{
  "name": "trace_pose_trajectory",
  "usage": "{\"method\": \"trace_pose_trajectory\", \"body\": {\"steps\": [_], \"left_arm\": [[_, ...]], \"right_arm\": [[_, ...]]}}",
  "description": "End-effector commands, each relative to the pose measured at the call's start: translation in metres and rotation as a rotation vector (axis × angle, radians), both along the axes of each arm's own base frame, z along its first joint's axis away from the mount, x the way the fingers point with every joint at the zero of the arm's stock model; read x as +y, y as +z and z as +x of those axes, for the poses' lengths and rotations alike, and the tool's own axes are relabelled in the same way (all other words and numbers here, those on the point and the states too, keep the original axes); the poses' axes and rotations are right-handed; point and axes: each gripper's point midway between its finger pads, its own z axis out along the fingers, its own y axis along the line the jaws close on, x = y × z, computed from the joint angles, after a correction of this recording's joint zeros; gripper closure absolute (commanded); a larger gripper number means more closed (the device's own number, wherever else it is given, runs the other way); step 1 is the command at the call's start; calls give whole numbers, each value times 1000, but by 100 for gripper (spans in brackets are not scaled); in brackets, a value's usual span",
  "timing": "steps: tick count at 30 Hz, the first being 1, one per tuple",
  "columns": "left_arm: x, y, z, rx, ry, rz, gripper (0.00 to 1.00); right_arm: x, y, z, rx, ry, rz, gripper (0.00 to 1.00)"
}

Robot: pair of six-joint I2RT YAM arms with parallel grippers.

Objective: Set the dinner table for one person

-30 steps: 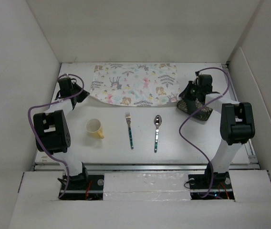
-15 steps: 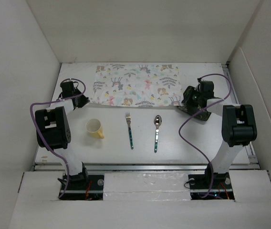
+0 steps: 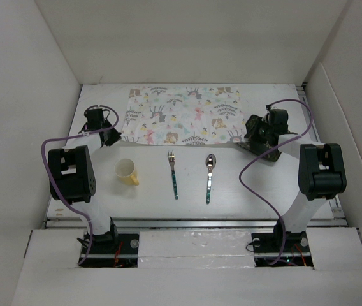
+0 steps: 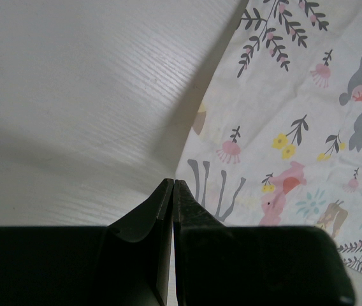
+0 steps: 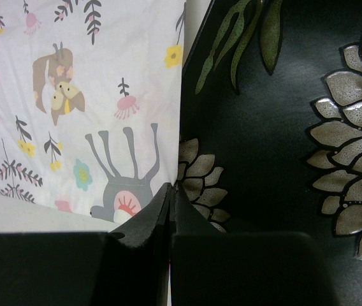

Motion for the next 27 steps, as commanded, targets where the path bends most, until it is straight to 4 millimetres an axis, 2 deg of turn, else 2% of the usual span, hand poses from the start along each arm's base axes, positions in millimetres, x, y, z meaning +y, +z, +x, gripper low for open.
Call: {"method": "trace_pose_trajectory", "body": {"steps": [1, 4, 6, 7, 10, 11, 12, 13, 14, 15, 16, 17, 18, 19, 20, 22, 23, 24, 25, 26, 27], "left_arm": [[4, 16, -10, -18, 7, 50, 100], [2, 17, -13, -14, 4, 40, 100], [2, 18, -13, -14, 7, 39, 100], [2, 19, -14, -14, 10, 39, 100], [1, 29, -12, -32, 10, 32, 100], [0, 37, -10, -54, 10, 29, 96], [-1, 44, -9, -74, 9, 24, 89], [-1, 51, -8, -93, 8, 20, 86], [-2, 65, -7, -130, 5, 21, 75], [-3, 74, -6, -151, 2, 19, 72], [-5, 83, -5, -175, -7, 13, 68], [-6, 97, -6, -212, -10, 14, 63], [-7, 106, -5, -238, -9, 4, 63], [-10, 111, -6, -254, -17, -7, 62], [-13, 128, -10, -299, -25, -17, 62], [-26, 151, -12, -376, -76, -66, 62], [-33, 173, -17, -441, -101, -82, 66], [-49, 186, -24, -494, -169, -121, 70], [-63, 199, -29, -532, -210, -141, 73], [-75, 222, -40, -596, -248, -138, 90], [-87, 230, -48, -618, -283, -138, 96]], "right_arm": [[-3, 14, 9, -59, -2, -31, 100], [-5, 15, 7, -60, -14, -37, 100], [-7, 18, 6, -64, -22, -43, 94], [-7, 18, 5, -64, -23, -44, 91], [-9, 23, 2, -72, -35, -45, 72], [-10, 23, -1, -69, -40, -51, 65], [-12, 33, -1, -92, -53, -55, 64], [-14, 39, -3, -103, -61, -60, 63], [-14, 43, -4, -109, -67, -60, 63], [-17, 48, -6, -113, -78, -68, 63], [-18, 64, -8, -147, -86, -68, 62], [-18, 71, -9, -157, -95, -66, 62], [-25, 74, -13, -161, -117, -71, 61], [-30, 91, -16, -199, -138, -71, 61], [-32, 99, -20, -214, -158, -66, 61], [-51, 104, -31, -228, -233, -83, 59], [-58, 122, -38, -276, -278, -75, 62], [-70, 126, -43, -294, -333, -81, 73], [-77, 111, -56, -270, -365, -78, 87], [-96, 124, -62, -320, -433, -56, 100], [-101, 122, -68, -324, -437, -36, 100]]}}
